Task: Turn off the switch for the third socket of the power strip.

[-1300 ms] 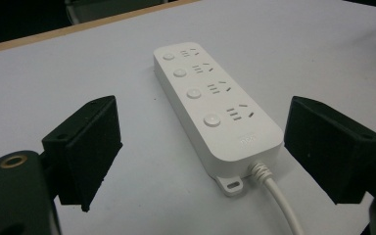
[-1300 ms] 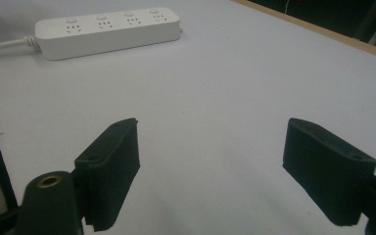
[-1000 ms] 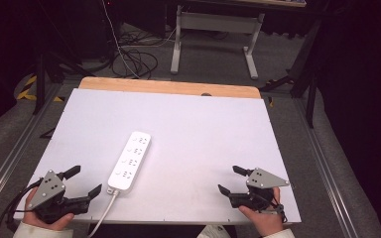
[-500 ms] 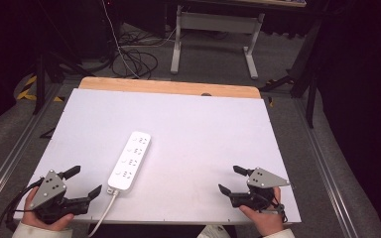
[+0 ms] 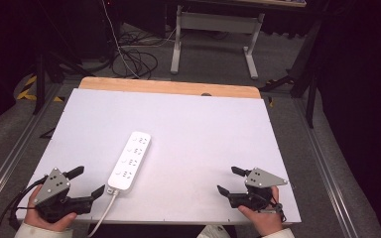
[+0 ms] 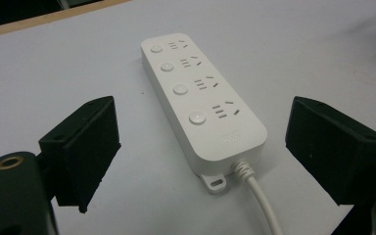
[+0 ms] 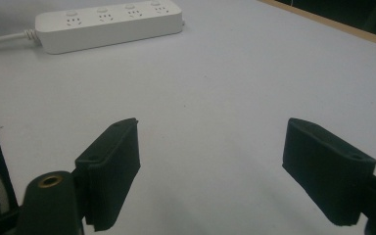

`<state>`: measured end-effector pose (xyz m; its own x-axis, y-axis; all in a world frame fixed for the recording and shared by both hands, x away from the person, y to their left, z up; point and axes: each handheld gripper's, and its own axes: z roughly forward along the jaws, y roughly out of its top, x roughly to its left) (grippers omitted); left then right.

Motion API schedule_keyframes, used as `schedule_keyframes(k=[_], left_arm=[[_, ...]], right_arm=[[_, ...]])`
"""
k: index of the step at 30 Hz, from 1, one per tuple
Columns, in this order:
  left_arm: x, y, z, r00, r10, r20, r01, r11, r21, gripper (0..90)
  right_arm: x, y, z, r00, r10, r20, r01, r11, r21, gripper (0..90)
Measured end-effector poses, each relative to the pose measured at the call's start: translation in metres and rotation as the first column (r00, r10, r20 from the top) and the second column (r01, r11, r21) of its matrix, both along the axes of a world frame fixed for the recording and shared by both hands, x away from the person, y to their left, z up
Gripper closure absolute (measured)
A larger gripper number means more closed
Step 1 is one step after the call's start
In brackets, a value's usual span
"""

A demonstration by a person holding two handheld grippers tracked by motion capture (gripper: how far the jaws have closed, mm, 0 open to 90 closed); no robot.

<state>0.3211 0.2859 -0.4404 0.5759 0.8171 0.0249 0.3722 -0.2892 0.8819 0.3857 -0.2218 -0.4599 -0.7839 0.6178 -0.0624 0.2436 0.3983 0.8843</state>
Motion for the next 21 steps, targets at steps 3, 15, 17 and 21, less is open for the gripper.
schedule_keyframes(k=[3,15,17,21], left_arm=[[0.001,-0.003,0.003,1.0,-0.004,0.007,0.004,1.0,0.008,13.5],[0.018,-0.016,0.02,0.9997,-0.003,-0.024,0.004,0.998,0.062,15.5],[0.02,-0.018,0.022,0.9996,-0.009,-0.028,0.011,0.9977,0.067,15.5],[0.025,-0.023,0.028,0.9995,-0.014,-0.028,0.015,0.9981,0.059,15.6]], right_arm=[[0.0,0.0,0.0,1.0,0.0,0.002,0.0,1.0,0.002,22.4],[0.001,0.001,-0.001,1.0,0.002,-0.008,-0.002,1.0,0.003,22.6],[0.001,0.002,-0.001,0.9999,0.002,-0.012,-0.002,1.0,0.005,22.6],[0.001,0.002,-0.002,0.9999,0.006,-0.011,-0.006,1.0,0.005,22.6]])
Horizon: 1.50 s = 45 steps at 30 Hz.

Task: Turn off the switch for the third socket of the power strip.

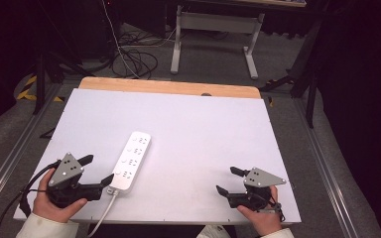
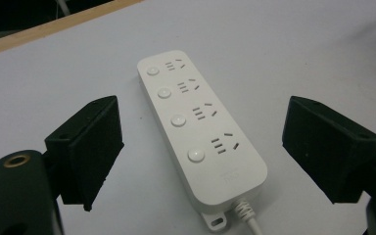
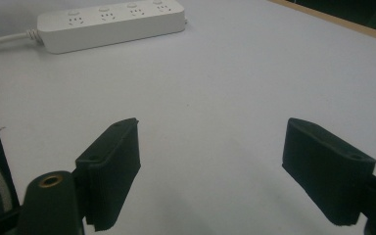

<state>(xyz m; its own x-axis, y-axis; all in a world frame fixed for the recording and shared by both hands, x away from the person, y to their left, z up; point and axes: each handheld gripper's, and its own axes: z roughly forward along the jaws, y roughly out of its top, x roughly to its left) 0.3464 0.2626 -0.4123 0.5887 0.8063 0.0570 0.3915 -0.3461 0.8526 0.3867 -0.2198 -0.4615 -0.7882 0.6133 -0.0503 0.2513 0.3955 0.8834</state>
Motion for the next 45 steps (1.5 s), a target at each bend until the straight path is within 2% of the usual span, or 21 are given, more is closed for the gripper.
schedule_keyframes(k=[5,6,16,31,41,43,45], left_arm=[[0.006,-0.006,0.007,1.0,-0.007,0.001,0.007,1.0,0.007,15.8],[0.008,-0.006,0.008,0.9999,-0.009,0.009,0.009,0.9996,0.027,15.8],[0.022,-0.017,0.017,0.9995,-0.032,-0.005,0.032,0.9989,0.035,15.8],[0.044,-0.03,0.021,0.9986,-0.047,-0.025,0.048,0.9979,0.044,16.4],[0.057,-0.038,0.018,0.997,-0.059,-0.05,0.061,0.9968,0.052,18.2],[0.059,-0.039,0.017,0.9967,-0.056,-0.06,0.059,0.9967,0.055,21.1],[0.059,-0.04,0.016,0.9967,-0.056,-0.059,0.061,0.9952,0.076,27.3]], right_arm=[[0.0,0.0,-0.001,1.0,-0.001,-0.007,0.001,1.0,0.001,22.9],[0.0,0.0,-0.001,1.0,0.0,-0.007,0.0,1.0,0.001,22.9],[0.001,0.001,-0.001,0.9999,0.006,-0.009,-0.006,1.0,-0.004,23.2],[0.0,0.001,-0.001,0.9999,0.013,-0.005,-0.013,1.0,0.001,23.3],[-0.001,0.001,0.0,0.9999,0.013,-0.006,-0.013,1.0,0.001,23.6],[0.0,0.001,0.0,0.9999,0.011,-0.007,-0.011,1.0,0.002,23.8],[0.0,0.0,0.0,0.9999,0.012,-0.007,-0.012,1.0,0.006,23.8]])
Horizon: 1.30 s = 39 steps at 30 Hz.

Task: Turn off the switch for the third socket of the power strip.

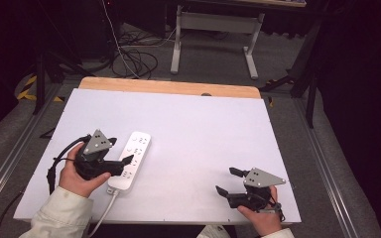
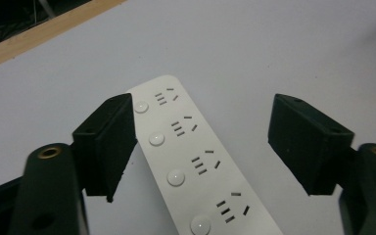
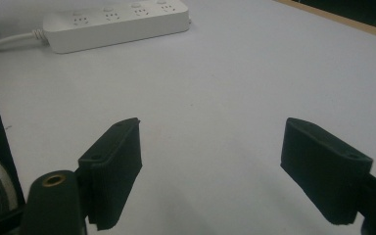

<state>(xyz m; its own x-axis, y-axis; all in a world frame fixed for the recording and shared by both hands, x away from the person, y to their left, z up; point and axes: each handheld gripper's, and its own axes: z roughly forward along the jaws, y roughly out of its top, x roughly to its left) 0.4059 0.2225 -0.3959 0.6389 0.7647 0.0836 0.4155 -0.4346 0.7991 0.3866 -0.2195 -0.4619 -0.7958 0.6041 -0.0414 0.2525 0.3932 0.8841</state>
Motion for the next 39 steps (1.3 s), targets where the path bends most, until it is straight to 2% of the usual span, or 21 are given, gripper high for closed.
schedule_keyframes(k=[1,3,6,10,13,17,27,29,33,34,37,39], left_arm=[[0.0,0.0,0.0,1.0,-0.003,-0.003,0.003,0.9999,0.011,27.3],[0.001,-0.001,-0.001,0.9998,-0.013,-0.016,0.013,0.9995,0.027,38.5],[0.003,0.0,-0.002,0.9995,-0.013,-0.03,0.014,0.9996,0.024,51.5],[0.006,0.0,-0.003,0.9984,-0.023,-0.051,0.024,0.9995,0.021,76.0],[0.01,-0.001,-0.005,0.9972,-0.022,-0.072,0.025,0.999,0.038,88.3],[0.016,-0.003,-0.01,0.9952,-0.012,-0.098,0.018,0.9981,0.059,89.8],[0.037,-0.004,-0.022,0.9913,0.039,-0.125,-0.032,0.9977,0.06,89.8],[0.038,-0.004,-0.023,0.9917,0.047,-0.119,-0.04,0.9971,0.064,89.8],[0.044,-0.003,-0.027,0.9884,0.06,-0.139,-0.052,0.9968,0.06,89.8],[0.047,-0.002,-0.03,0.9856,0.072,-0.153,-0.064,0.9966,0.052,89.8],[0.05,0.0,-0.033,0.9831,0.076,-0.167,-0.07,0.9968,0.038,89.8],[0.055,0.003,-0.038,0.9792,0.073,-0.189,-0.074,0.9973,0.001,89.8]], right_arm=[[0.0,0.0,0.0,1.0,0.0,0.0,0.0,1.0,0.0,23.8],[0.0,0.0,0.0,1.0,0.001,-0.002,-0.001,1.0,-0.003,23.8],[-0.001,0.001,0.0,1.0,0.007,0.002,-0.007,1.0,-0.004,23.8],[0.0,0.001,0.0,1.0,0.007,0.002,-0.007,1.0,-0.004,23.8],[0.0,0.001,0.0,1.0,0.008,0.002,-0.008,1.0,-0.006,23.8],[-0.001,0.001,0.0,0.9999,0.01,0.001,-0.01,1.0,-0.006,23.8],[-0.001,0.001,0.0,0.9999,0.013,0.0,-0.013,1.0,-0.007,23.9],[-0.001,0.002,0.0,0.9999,0.016,0.0,-0.016,1.0,-0.007,23.9],[-0.001,0.002,0.0,0.9999,0.016,0.001,-0.016,1.0,-0.009,23.9],[-0.001,0.002,0.0,0.9999,0.016,0.001,-0.016,1.0,-0.009,23.9],[-0.001,0.002,0.0,0.9999,0.016,0.001,-0.016,1.0,-0.009,23.9],[-0.001,0.002,0.0,0.9999,0.016,0.0,-0.016,1.0,-0.009,23.9]])
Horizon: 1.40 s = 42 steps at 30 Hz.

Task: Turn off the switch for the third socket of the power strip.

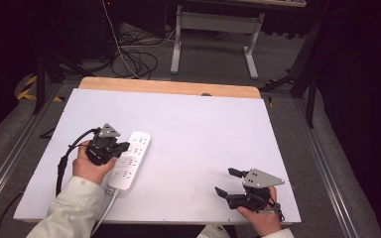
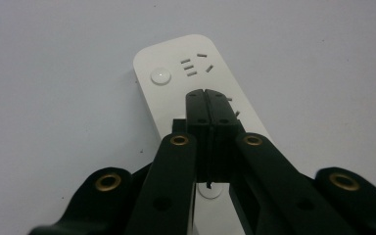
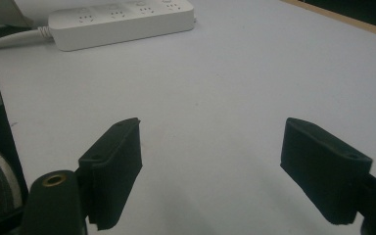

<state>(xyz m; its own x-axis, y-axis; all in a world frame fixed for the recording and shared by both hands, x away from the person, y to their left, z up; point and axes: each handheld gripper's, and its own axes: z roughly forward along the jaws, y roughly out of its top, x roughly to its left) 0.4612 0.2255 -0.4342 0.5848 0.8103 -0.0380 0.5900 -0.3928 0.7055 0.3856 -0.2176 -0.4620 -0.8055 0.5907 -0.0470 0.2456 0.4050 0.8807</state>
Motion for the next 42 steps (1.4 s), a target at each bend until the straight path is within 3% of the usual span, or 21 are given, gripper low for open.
schedule_keyframes(k=[8,16,27,42], left_arm=[[0.006,0.002,-0.012,0.9995,0.028,-0.012,-0.028,0.9993,-0.026,89.8],[0.01,0.004,-0.023,0.9985,0.047,0.027,-0.045,0.9977,-0.05,89.8],[0.011,0.001,-0.027,0.9973,0.039,0.062,-0.037,0.999,-0.026,89.8],[0.01,-0.003,-0.031,0.9961,0.039,0.08,-0.041,0.999,0.018,89.9]], right_arm=[[0.0,0.0,0.0,1.0,0.001,-0.002,-0.001,1.0,0.002,23.9],[0.0,0.0,0.0,1.0,0.002,0.0,-0.002,1.0,0.003,23.8],[0.0,-0.001,0.0,1.0,0.002,0.002,-0.002,1.0,0.003,23.7],[0.0,0.0,0.0,1.0,0.005,0.002,-0.005,1.0,-0.001,23.5]])
